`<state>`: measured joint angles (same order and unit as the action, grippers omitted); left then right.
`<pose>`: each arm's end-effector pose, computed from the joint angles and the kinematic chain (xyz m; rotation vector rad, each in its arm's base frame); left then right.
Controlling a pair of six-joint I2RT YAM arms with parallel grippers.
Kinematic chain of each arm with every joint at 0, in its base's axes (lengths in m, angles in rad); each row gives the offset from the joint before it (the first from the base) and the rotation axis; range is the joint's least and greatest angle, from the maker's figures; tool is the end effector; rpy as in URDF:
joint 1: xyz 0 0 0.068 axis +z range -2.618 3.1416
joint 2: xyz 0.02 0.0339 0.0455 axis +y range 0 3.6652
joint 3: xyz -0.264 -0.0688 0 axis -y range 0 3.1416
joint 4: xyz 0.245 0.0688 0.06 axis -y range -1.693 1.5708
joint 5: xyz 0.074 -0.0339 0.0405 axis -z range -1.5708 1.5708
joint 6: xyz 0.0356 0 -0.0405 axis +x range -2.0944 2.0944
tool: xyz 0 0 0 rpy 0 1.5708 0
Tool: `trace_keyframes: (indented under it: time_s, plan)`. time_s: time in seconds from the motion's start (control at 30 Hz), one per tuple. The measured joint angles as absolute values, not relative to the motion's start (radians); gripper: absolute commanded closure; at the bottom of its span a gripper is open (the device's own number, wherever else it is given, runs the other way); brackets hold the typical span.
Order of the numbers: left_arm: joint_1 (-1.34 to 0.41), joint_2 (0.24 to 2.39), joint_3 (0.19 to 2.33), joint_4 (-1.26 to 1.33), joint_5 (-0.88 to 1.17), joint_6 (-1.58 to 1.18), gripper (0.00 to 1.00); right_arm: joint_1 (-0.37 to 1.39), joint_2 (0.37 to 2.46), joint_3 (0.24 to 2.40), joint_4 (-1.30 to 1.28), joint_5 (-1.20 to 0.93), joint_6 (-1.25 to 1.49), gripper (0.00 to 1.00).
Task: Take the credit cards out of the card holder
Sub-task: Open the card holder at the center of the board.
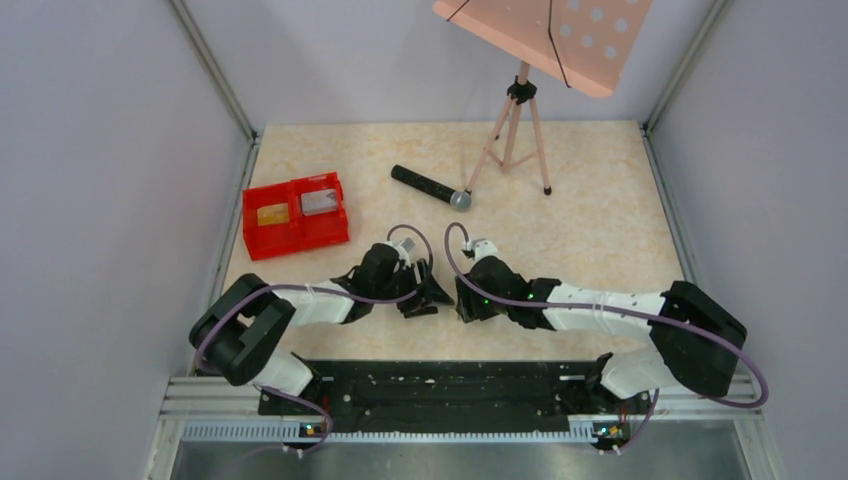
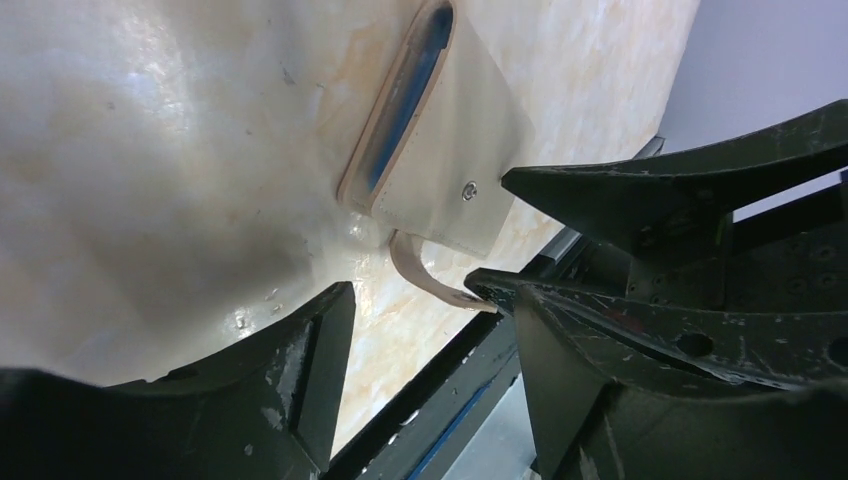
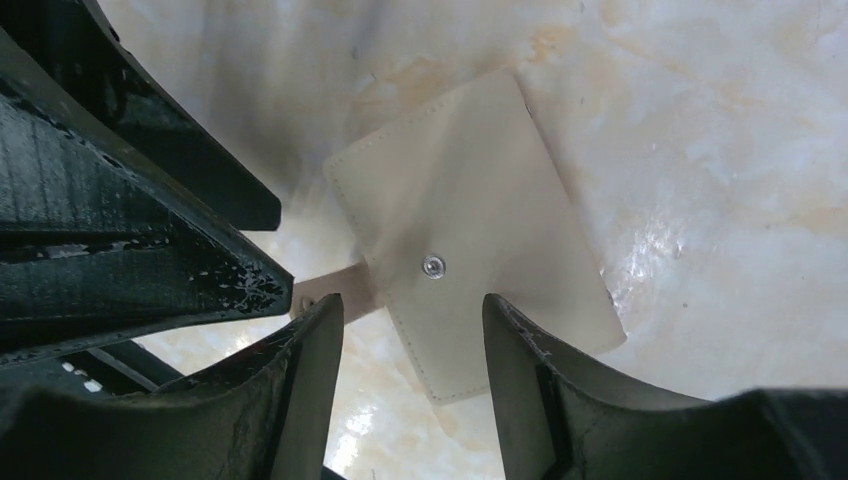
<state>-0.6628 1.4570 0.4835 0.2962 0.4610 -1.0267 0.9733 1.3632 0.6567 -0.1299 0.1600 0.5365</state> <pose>0.1952 -0.1724 0.1406 -0.1800 2.5679 -1.3150 0.1532 0.2151 0.1774 -0.4581 2.4133 0.5037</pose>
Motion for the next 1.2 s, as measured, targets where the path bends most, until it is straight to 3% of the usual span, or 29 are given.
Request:
trace_keyframes:
  time_s: [0.57,0.87,1.2]
  plan:
    - [-0.733,1.543,0.499,0.381,0.472,-1.116,0.51,0.972,1.252,0.553,-0.113,0.216,0.615,0.58]
    - [-0.736,1.556,0.535,0.357,0.463,-1.097,0.65,0.964,1.174,0.535,-0.131,0.242,0.619,0.59]
    - [-0.752,1.542,0.564,0.231,0.434,-1.049,0.67,0.944,1.119,0.530,-0.164,0.260,0.622,0.57]
